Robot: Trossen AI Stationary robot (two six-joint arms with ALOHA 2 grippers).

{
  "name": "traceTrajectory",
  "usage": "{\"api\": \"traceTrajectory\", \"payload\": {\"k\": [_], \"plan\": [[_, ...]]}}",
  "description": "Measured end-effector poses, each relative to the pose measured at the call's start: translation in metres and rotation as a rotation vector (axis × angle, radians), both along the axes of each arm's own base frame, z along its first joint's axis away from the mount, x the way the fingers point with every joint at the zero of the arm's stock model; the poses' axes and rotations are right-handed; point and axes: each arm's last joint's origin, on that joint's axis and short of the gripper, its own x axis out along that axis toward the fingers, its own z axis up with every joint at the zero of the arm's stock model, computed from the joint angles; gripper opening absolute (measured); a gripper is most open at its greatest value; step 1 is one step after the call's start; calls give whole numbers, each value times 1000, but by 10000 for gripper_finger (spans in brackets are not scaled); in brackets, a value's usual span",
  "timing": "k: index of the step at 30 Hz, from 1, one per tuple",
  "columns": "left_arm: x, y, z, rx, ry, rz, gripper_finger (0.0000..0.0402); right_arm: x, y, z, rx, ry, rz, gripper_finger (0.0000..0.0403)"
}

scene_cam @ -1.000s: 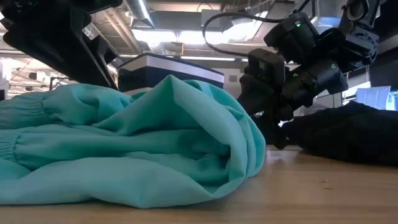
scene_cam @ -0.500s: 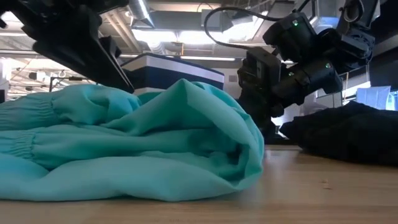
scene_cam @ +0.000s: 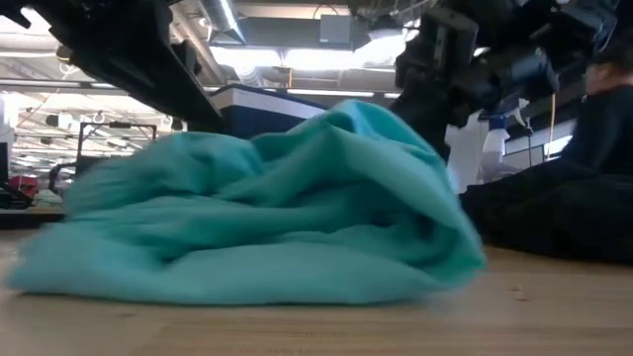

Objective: Fold Laundry from Bin

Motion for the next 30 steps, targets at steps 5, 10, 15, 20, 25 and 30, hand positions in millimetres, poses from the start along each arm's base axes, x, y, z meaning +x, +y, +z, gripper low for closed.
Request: {"api": "traceTrajectory", "payload": {"k": [5, 10, 15, 20, 25, 30], "plan": [[3, 0, 5, 43, -29, 16, 103, -20, -1, 27, -20, 0, -25, 1], [4, 3, 5, 52, -32, 34, 103, -47, 3, 49, -53, 29, -65, 1], [6, 5, 5, 50, -33, 42, 103, -76, 10, 62, -56, 78, -102, 1], [6, 5, 5, 49, -34, 42, 103, -107, 15, 74, -38, 102, -141, 0], [6, 5, 6, 48, -34, 41, 103, -142, 12, 88, -29, 209, -195, 0], [7, 6, 6, 47, -33, 44, 103, -171, 7, 119, -65, 265, -264, 0]]}}
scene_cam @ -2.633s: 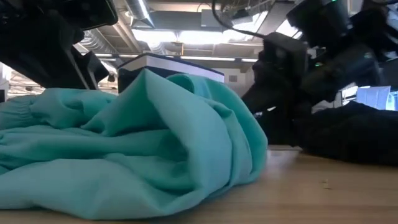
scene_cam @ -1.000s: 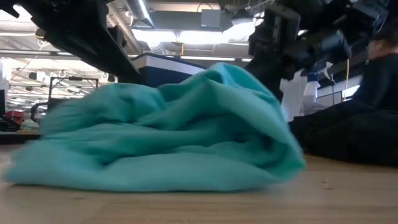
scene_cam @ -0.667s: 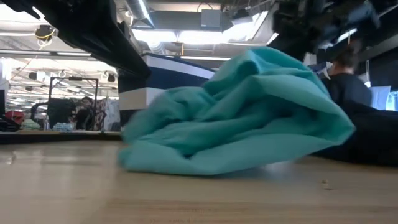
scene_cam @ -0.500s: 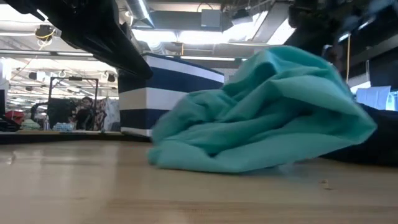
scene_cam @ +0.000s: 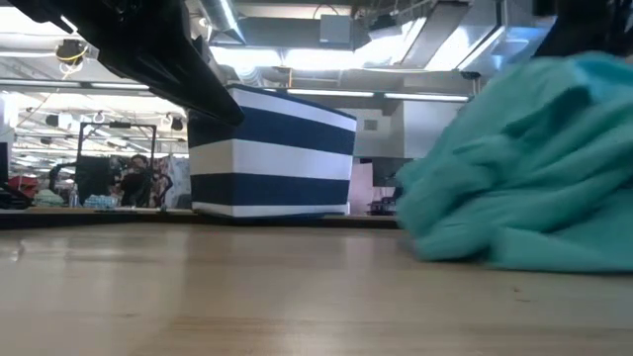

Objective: Fold Laundry from Bin

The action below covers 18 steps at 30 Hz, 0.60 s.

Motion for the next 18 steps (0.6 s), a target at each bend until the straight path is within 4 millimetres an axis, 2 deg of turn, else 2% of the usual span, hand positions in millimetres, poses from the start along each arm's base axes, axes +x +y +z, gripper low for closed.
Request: {"api": "traceTrajectory", "payload": {"k": [4, 7, 13, 18], "plan": [[1, 1, 0, -3, -4, 4, 103, -18, -8, 27, -57, 21, -74, 0], [1, 0, 0, -6, -6, 4, 103, -30, -13, 38, -60, 76, -121, 0], [1, 0, 0, -11, -5, 1, 103, -58, -22, 26, -16, 369, -256, 0], [1, 1, 1, -13, -9, 0, 103, -59, -21, 13, 49, 391, -258, 0]]}}
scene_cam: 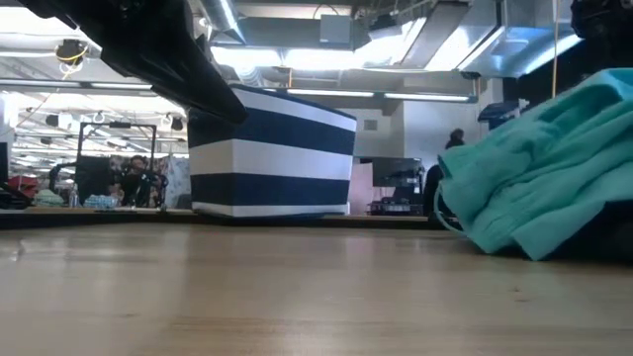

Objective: Fold Laundry from Bin

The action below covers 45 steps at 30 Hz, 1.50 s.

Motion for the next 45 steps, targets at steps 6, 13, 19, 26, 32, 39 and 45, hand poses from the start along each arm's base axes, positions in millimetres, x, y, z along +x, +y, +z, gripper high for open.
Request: {"api": "traceTrajectory", "payload": {"k": [6, 13, 19, 26, 32, 39, 45], "plan": [[1, 0, 1, -8, -11, 3, 103, -1, 0, -5, -2, 40, -21, 19], [1, 0, 1, -10, -10, 0, 103, -1, 1, -5, -1, 67, 60, 87], [1, 0, 1, -15, -13, -2, 103, -1, 0, -4, -68, 67, 117, 157], [1, 0, 1, -17, -11, -4, 103, 6, -1, 3, -195, -41, 156, 215], [1, 0, 1, -20, -12, -1, 103, 15, 0, 18, -288, -184, 206, 220], [2, 0, 1, -20, -12, 1, 103, 65, 23, 19, -344, -450, 489, 220], [3, 0, 2, -29, -26, 1, 103, 111, 44, -29, -356, -209, 645, 221]]}}
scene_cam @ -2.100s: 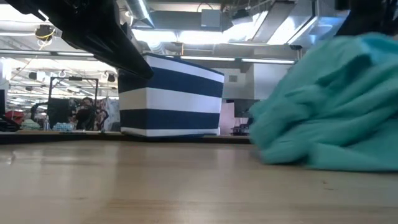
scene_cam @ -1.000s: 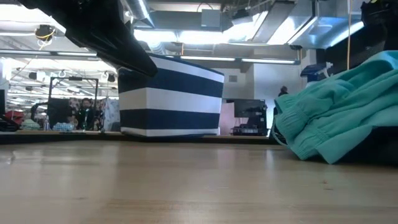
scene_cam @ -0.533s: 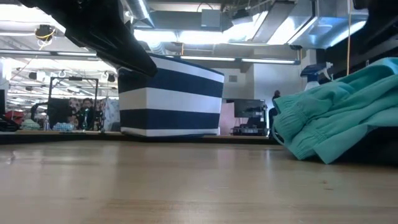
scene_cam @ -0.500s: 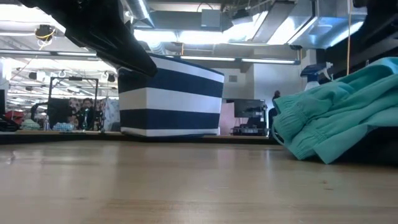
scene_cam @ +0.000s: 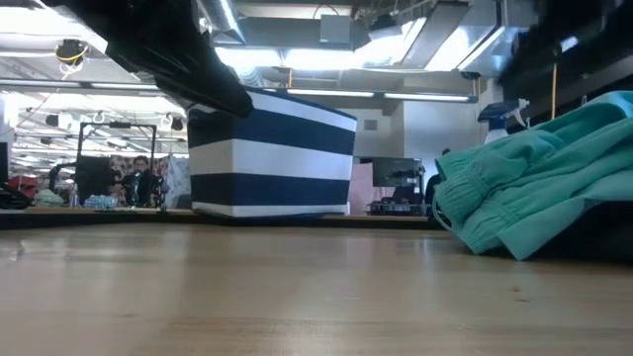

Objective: Fold Laundry from Bin

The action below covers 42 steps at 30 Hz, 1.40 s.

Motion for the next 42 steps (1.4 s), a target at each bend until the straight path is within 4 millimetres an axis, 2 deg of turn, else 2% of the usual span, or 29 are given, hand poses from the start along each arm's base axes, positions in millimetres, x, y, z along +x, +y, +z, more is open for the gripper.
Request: {"api": "traceTrajectory", "payload": {"k": [5, 8, 16, 24, 27, 30, 36, 39, 42], "plan": [[0, 0, 0, 4, 1, -2, 103, 19, 10, -33, 9, 252, 10, 212], [0, 0, 0, 4, 1, -2, 103, 22, 14, -47, 55, 375, 14, 195], [0, 0, 0, 4, 2, -2, 103, -2, 9, -54, 154, 670, -87, 161], [0, 0, 0, 5, 2, -2, 103, -24, 1, -46, 146, 781, -142, 159], [0, 0, 0, 5, 2, -3, 103, -26, 0, -45, 152, 778, -148, 159], [0, 0, 0, 5, 2, -3, 103, -22, 2, -40, 193, 696, -113, 159], [0, 0, 0, 5, 2, -3, 103, -15, 4, -8, 257, 478, -56, 159], [0, 0, 0, 5, 2, -3, 103, -12, 2, 0, 180, 377, -87, 159], [0, 0, 0, 5, 1, -3, 103, -12, -2, -6, 67, 358, -133, 159]]}}
